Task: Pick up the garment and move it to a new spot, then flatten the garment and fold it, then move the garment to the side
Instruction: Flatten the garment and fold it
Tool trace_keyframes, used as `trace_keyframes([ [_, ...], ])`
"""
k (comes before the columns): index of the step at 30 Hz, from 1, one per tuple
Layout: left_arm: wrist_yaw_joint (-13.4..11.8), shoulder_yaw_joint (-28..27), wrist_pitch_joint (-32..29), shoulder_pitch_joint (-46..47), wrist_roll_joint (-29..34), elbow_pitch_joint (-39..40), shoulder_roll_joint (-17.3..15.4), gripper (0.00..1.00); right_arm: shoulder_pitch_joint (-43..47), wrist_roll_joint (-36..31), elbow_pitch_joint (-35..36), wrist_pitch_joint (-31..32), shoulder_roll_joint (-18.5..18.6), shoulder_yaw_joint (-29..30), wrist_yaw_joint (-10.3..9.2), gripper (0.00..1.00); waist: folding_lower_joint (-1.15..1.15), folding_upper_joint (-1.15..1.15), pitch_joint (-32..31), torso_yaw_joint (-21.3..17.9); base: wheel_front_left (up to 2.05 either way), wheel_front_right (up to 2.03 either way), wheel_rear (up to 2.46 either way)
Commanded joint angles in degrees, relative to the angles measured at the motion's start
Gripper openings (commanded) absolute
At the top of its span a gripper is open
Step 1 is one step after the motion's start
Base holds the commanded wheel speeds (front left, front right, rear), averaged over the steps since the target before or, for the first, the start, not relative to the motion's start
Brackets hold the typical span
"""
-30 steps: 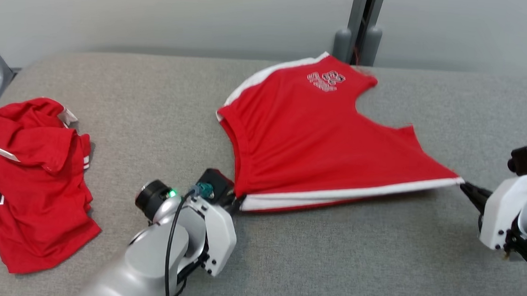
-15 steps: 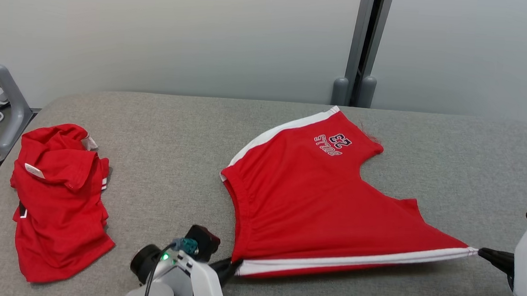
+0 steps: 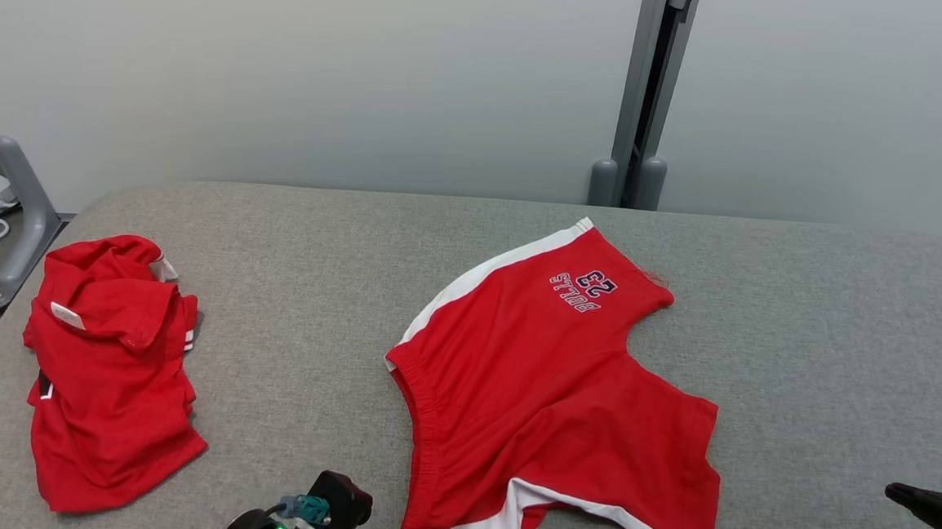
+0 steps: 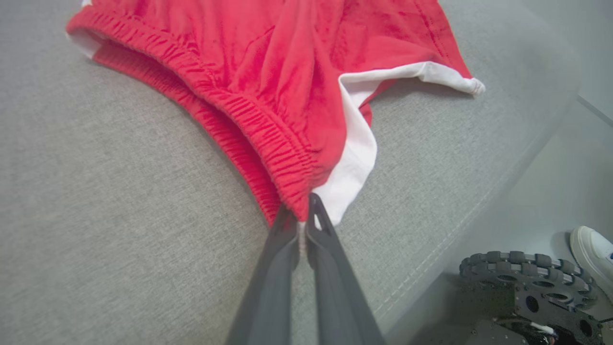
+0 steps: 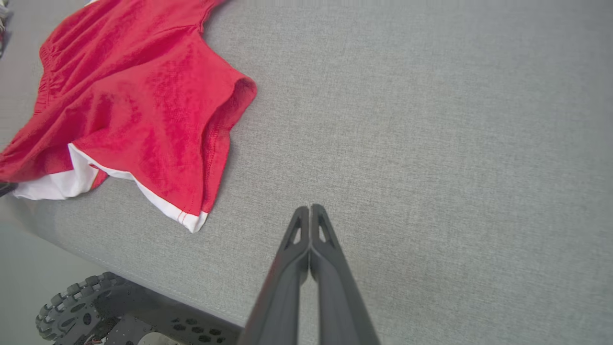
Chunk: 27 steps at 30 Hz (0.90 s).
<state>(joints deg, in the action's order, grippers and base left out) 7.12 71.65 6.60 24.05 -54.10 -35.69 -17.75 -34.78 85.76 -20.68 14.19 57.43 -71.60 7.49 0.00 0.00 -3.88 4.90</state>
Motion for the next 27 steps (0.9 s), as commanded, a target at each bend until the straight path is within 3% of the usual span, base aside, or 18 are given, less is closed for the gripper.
trace_keyframes([
  [1, -0.5, -0.3, 0.6, -0.8, -0.5, 0.6, -0.5, 0.00, 1.1, 0.4, 0.5, -1.6, -0.3, 0.5, 0.00, 0.00, 0.00, 0.00, 0.0, 0.1, 0.00, 0.00, 0.00],
  [8, -1.9, -1.6, 2.6, -1.2, -1.1, 2.6, -0.5, 0.02, 3.0, 0.8, 0.0, -9.7, -2.2, 2.5, 0.01, 0.00, 0.00, 0.00, -0.2, 0.3, 0.00, 0.00, 0.00],
  [9, -2.4, -1.9, 2.9, -1.3, -1.2, 2.6, -0.4, 0.46, 3.4, 1.3, -0.8, -11.0, -2.7, 2.9, 0.00, 0.00, 0.00, 0.00, -0.3, 0.3, 0.00, 0.00, 0.00],
  [10, -2.9, -2.2, 3.3, -1.4, -1.3, 2.6, -0.3, 0.89, 3.8, 1.2, -1.5, -12.4, -3.3, 3.4, 0.01, 0.36, 0.00, 0.00, -0.4, 0.3, 0.00, 0.00, 0.00],
  [11, -3.1, -2.3, 3.4, -1.6, -1.3, 2.7, -0.2, 1.00, 4.1, 1.4, -1.8, -13.6, -4.0, 3.7, 0.01, 0.82, 0.00, 0.00, -0.4, 0.3, 0.00, 0.00, 0.00],
  [12, -3.2, -2.4, 3.6, -1.6, -1.4, 2.7, -0.2, 1.00, 4.3, 1.6, -2.1, -15.0, -4.7, 4.0, 0.01, 1.00, 0.00, 0.00, -0.5, 0.2, 0.00, 0.00, 0.00],
  [21, -4.5, -3.7, 5.0, -2.0, -2.2, 2.8, 0.0, 1.00, 4.9, -1.8, -4.6, -27.3, -8.2, 7.2, 0.01, 1.00, 0.00, 0.00, -0.5, 0.0, 0.00, 0.00, 0.00],
  [27, -5.0, -4.2, 5.8, -2.0, -2.3, 2.3, 0.5, 1.00, 6.0, -9.3, -4.7, -29.5, -11.0, 15.7, 0.00, 1.00, 0.00, 0.00, -0.1, -0.3, 0.00, 0.00, 0.00],
])
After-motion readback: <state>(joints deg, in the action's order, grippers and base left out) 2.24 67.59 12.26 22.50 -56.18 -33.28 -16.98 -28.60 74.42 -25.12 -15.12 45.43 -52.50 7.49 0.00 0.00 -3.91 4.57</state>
